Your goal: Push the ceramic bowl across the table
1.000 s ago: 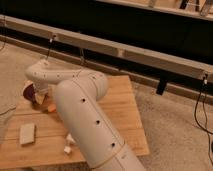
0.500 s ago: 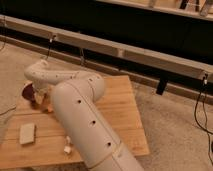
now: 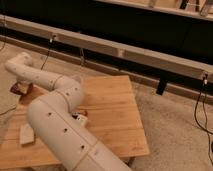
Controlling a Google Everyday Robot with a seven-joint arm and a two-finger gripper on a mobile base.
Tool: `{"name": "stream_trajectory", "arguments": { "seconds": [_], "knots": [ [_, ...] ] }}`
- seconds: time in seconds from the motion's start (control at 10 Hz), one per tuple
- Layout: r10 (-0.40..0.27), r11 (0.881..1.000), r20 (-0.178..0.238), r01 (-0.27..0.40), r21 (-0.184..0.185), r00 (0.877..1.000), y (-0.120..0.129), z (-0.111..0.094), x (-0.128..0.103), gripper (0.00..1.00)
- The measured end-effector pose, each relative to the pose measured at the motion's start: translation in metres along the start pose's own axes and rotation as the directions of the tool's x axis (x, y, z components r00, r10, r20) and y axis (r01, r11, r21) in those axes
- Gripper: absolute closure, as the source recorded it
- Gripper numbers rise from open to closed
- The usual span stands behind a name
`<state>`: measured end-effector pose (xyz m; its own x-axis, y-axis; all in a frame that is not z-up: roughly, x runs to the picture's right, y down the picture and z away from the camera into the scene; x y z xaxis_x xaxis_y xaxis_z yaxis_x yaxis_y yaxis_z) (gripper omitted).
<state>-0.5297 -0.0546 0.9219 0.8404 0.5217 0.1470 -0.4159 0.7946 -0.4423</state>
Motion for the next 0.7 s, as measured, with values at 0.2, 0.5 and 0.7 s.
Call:
{"name": "stream_trajectory", "arguments": {
  "seconds": [0.2, 0.5, 0.7],
  "knots": [
    [0.017, 0.999, 0.061, -0.019, 0.043, 0.998, -0.014, -0.015, -0.027, 0.35],
    [0.079, 0.996, 0.038, -0.081, 0.044, 0.996, -0.038, -0.018, -0.004, 0.35],
    [0.098, 0.994, 0.009, -0.098, 0.044, 0.995, -0.052, -0.023, 0.015, 0.35]
  ]
}}
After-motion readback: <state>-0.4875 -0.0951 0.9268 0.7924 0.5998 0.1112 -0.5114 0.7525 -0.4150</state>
